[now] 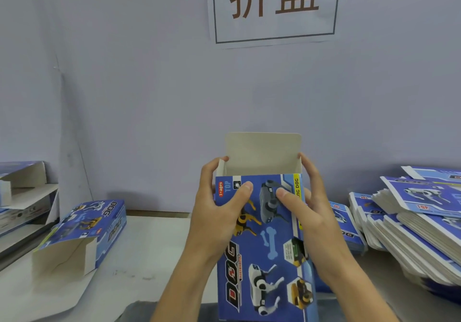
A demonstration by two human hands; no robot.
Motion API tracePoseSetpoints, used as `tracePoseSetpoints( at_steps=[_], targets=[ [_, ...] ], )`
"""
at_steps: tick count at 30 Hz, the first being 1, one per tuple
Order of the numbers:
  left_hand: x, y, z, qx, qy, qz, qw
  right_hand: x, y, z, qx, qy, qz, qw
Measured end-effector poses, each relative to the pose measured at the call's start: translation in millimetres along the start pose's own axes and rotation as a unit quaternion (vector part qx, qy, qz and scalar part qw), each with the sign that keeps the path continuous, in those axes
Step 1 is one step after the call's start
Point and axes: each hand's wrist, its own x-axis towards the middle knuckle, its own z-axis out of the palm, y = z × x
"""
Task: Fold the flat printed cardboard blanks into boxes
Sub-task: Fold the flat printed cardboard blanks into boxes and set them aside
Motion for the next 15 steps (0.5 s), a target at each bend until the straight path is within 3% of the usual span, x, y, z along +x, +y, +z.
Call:
tracePoseSetpoints(
  at_steps=[6,15],
  targets=[
    [1,-2,4,0.008,0.011,0.031,0.999,-2,2,5,-0.010,0.015,-0.045,0.999],
    [5,4,-23,-0.048,-0.039,-0.045,0.997,-4,6,-4,-0.013,-0.055,-0.006,0.998]
  ],
)
